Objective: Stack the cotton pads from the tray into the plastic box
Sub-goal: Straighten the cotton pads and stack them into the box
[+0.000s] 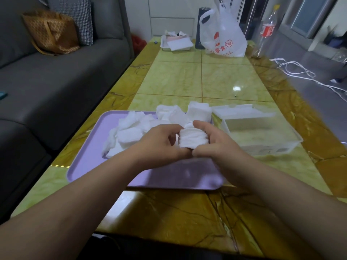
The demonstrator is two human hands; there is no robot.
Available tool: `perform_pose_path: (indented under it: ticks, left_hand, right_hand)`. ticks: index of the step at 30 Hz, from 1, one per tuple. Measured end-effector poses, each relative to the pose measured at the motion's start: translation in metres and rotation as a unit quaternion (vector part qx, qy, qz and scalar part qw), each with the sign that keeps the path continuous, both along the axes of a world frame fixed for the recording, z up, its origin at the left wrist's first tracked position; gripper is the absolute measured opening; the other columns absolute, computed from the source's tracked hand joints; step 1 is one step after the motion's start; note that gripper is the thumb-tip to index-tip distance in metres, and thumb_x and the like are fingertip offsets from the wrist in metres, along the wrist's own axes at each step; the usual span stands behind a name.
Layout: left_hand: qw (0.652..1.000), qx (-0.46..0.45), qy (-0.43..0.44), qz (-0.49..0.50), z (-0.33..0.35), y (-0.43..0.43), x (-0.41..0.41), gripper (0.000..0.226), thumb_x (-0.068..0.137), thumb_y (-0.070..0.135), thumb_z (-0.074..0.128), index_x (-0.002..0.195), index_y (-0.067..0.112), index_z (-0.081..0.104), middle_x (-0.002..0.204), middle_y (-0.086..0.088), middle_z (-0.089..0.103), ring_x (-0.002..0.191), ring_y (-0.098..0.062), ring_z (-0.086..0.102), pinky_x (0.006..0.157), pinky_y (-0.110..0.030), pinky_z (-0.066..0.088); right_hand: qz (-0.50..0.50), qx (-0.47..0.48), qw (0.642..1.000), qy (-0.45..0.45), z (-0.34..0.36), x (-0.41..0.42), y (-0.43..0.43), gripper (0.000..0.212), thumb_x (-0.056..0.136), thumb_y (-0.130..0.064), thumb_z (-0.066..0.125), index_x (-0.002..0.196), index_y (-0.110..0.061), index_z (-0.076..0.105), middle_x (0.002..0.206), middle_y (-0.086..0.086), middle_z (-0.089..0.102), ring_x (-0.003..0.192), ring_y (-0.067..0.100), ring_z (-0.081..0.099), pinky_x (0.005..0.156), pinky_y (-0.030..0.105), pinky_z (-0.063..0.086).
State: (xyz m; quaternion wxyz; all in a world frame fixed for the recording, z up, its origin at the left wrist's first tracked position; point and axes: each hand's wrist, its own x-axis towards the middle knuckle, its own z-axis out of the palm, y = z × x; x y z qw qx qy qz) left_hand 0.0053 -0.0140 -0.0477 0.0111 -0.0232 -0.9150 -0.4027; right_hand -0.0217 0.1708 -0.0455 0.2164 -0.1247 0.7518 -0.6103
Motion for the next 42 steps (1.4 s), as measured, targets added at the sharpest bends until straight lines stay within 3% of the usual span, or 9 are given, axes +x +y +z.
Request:
perform_pose_path:
  ticks: [5, 8, 14, 18, 22, 29, 35, 39, 42]
  left_hand:
    - [0.995, 0.103, 0.003, 0.005, 0.015, 0.013, 0.004, 0.037, 0.068, 0.048, 0.077, 0.099, 0.029, 0.073, 0.092, 0.009, 0.071, 0.083, -0.017, 0.068, 0.073, -0.036, 0.057]
    - [0.981, 0.192, -0.025, -0.015, 0.016, 0.029, -0.002, 0.027, 0.077, 0.037, 0.079, 0.102, 0.029, 0.075, 0.094, -0.001, 0.076, 0.082, -0.034, 0.069, 0.066, -0.044, 0.053]
    - [0.970, 0.240, -0.028, -0.027, 0.027, 0.062, -0.031, 0.017, 0.094, 0.027, 0.073, 0.107, 0.016, 0.069, 0.080, -0.007, 0.071, 0.066, -0.014, 0.063, 0.051, -0.025, 0.043]
    - [0.972, 0.233, -0.009, 0.030, 0.017, 0.087, -0.055, 0.019, 0.099, 0.033, 0.065, 0.111, 0.020, 0.070, 0.089, -0.007, 0.075, 0.075, -0.020, 0.070, 0.052, -0.026, 0.046]
    - [0.998, 0.059, 0.004, 0.036, -0.007, 0.101, -0.067, 0.031, 0.091, 0.037, 0.072, 0.121, 0.028, 0.065, 0.099, 0.009, 0.070, 0.081, -0.011, 0.068, 0.074, -0.028, 0.055]
    - [0.988, 0.143, -0.024, 0.056, -0.017, 0.106, -0.068, 0.039, 0.086, 0.039, 0.079, 0.119, 0.028, 0.062, 0.096, 0.008, 0.071, 0.083, -0.011, 0.066, 0.072, -0.026, 0.051]
    - [0.980, 0.187, -0.032, 0.066, -0.020, 0.105, -0.066, 0.037, 0.085, 0.042, 0.081, 0.114, 0.025, 0.064, 0.099, 0.001, 0.072, 0.085, -0.018, 0.073, 0.065, -0.024, 0.050]
    - [0.977, 0.196, -0.036, 0.071, -0.022, 0.106, -0.061, 0.031, 0.088, 0.039, 0.078, 0.113, 0.027, 0.066, 0.091, 0.001, 0.071, 0.077, -0.017, 0.075, 0.055, -0.018, 0.045]
    - [0.978, 0.192, -0.032, 0.073, -0.021, 0.108, -0.061, 0.032, 0.087, 0.041, 0.079, 0.113, 0.027, 0.066, 0.088, 0.003, 0.070, 0.074, -0.012, 0.075, 0.053, -0.014, 0.043]
  right_hand:
    - [0.013, 0.004, 0.998, 0.058, 0.020, -0.008, 0.024, 0.088, 0.069, -0.012, 0.083, 0.149, -0.020, 0.046, 0.137, -0.002, 0.063, 0.123, 0.008, 0.063, 0.108, 0.038, 0.051]
    - [-0.006, -0.056, 0.998, 0.028, 0.026, -0.018, 0.040, 0.060, 0.067, -0.010, 0.080, 0.126, -0.012, 0.067, 0.118, 0.010, 0.075, 0.113, 0.023, 0.071, 0.105, 0.046, 0.053]
    - [-0.074, -0.122, 0.989, -0.030, 0.032, -0.033, 0.068, 0.023, 0.088, -0.006, 0.071, 0.111, -0.005, 0.075, 0.108, 0.016, 0.077, 0.106, 0.030, 0.073, 0.102, 0.043, 0.056]
    - [-0.213, -0.034, 0.974, 0.076, 0.028, -0.048, 0.080, 0.024, 0.081, -0.024, 0.079, 0.103, -0.016, 0.076, 0.094, 0.000, 0.079, 0.090, 0.017, 0.075, 0.084, 0.037, 0.061]
    - [-0.240, 0.202, 0.932, 0.180, 0.028, -0.058, 0.099, 0.024, 0.078, -0.032, 0.077, 0.093, -0.019, 0.065, 0.085, -0.011, 0.064, 0.074, 0.003, 0.058, 0.059, 0.027, 0.046]
    - [-0.210, 0.330, 0.902, 0.183, 0.009, -0.073, 0.094, 0.048, 0.077, -0.044, 0.077, 0.109, -0.018, 0.053, 0.103, -0.002, 0.057, 0.089, 0.022, 0.057, 0.067, 0.034, 0.044]
    - [-0.183, 0.291, 0.922, 0.179, 0.006, -0.074, 0.078, 0.052, 0.069, -0.039, 0.086, 0.105, -0.019, 0.055, 0.102, -0.003, 0.059, 0.093, 0.023, 0.064, 0.079, 0.043, 0.059]
    - [-0.118, 0.303, 0.932, 0.162, 0.011, -0.077, 0.086, 0.059, 0.074, -0.034, 0.086, 0.126, -0.017, 0.064, 0.123, 0.003, 0.064, 0.108, 0.021, 0.066, 0.079, 0.028, 0.052]
    - [-0.107, 0.329, 0.915, 0.209, 0.011, -0.073, 0.085, 0.057, 0.079, -0.033, 0.080, 0.133, -0.026, 0.061, 0.130, 0.001, 0.065, 0.109, 0.021, 0.066, 0.086, 0.033, 0.054]
